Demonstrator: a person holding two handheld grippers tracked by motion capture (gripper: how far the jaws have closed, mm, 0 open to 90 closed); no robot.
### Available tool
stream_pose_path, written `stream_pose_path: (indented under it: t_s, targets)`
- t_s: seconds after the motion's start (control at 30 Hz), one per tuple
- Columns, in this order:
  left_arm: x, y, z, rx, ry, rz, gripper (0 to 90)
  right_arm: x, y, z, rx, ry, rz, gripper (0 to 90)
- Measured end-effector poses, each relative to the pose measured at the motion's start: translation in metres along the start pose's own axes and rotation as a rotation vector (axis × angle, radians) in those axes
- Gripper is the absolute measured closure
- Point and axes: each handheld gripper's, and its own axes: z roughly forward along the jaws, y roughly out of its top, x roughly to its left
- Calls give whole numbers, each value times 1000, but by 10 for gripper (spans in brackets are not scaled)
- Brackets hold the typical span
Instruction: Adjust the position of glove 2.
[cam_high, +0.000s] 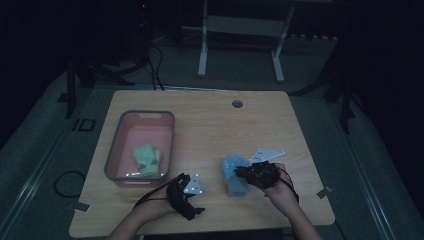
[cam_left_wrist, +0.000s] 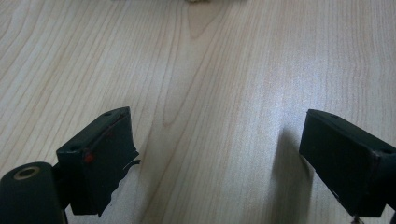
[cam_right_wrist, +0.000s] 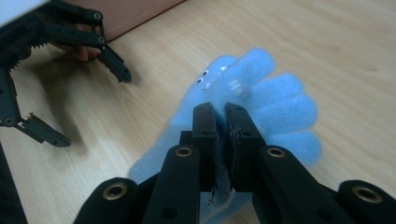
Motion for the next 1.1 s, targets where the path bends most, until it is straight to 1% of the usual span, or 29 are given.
stream_pose_path:
  t_s: [0.03, 0.1, 0.13, 0.2, 0.23, 0.37, 0.47, 0.5, 0.53, 0.63, 0.77, 0.83, 0.87, 0.9, 0.97, 1.0, 1.03, 1.07, 1.1]
  targets:
    - [0, 0, 0, -2, -4, -1, 104, 0, -3, 5, 15, 12, -5, 833]
    - [0, 0, 0, -8, -9, -5, 104, 0, -4, 6, 21, 16, -2, 832]
    - [0, 0, 0, -10, -15, -11, 104, -1, -6, 11, 37, 20, -1, 831]
    - [0, -1, 0, -9, -13, -10, 104, -2, -7, 12, 43, 21, 0, 830]
    - [0, -1, 0, -8, -11, -8, 104, -5, -10, 16, 59, 21, -6, 827]
    - [0, -1, -1, -7, -9, -2, 105, -11, -15, 23, 88, 24, -3, 825]
    - [0, -1, 0, -6, -10, -2, 104, -12, -16, 25, 95, 21, -8, 824]
    - [0, -1, 0, -4, -10, -3, 105, -15, -20, 30, 110, 29, -4, 821]
    - [0, -1, 0, -2, -10, -4, 105, -16, -21, 32, 116, 34, -11, 818]
    - [0, 0, 0, -6, -7, -14, 104, -18, -24, 37, 128, 47, -12, 815]
    - [0, 0, 0, 3, -8, -12, 104, -21, -27, 41, 131, 68, -8, 797]
    - [0, 0, 0, 7, -10, -12, 104, -22, -27, 42, 134, 69, -4, 795]
    - [0, 1, 0, 9, -10, -11, 104, -23, -28, 43, 140, 78, 11, 767]
    - [-1, 2, 0, 3, 1, -8, 104, -23, -27, 42, 142, 71, 15, 739]
    - [-1, 2, -2, -9, 15, -15, 105, -21, -26, 40, 142, 60, 5, 662]
    - [-1, 2, -2, -9, 15, -15, 104, -21, -26, 40, 142, 60, 5, 662]
    - [-1, 3, -3, -25, 23, -19, 104, -20, -25, 38, 136, 56, 1, 611]
    - [-1, 3, -3, -30, 27, -18, 104, -18, -24, 35, 127, 55, -6, 524]
    - [-1, 4, -4, -37, 42, -18, 104, -18, -23, 34, 122, 52, -9, 502]
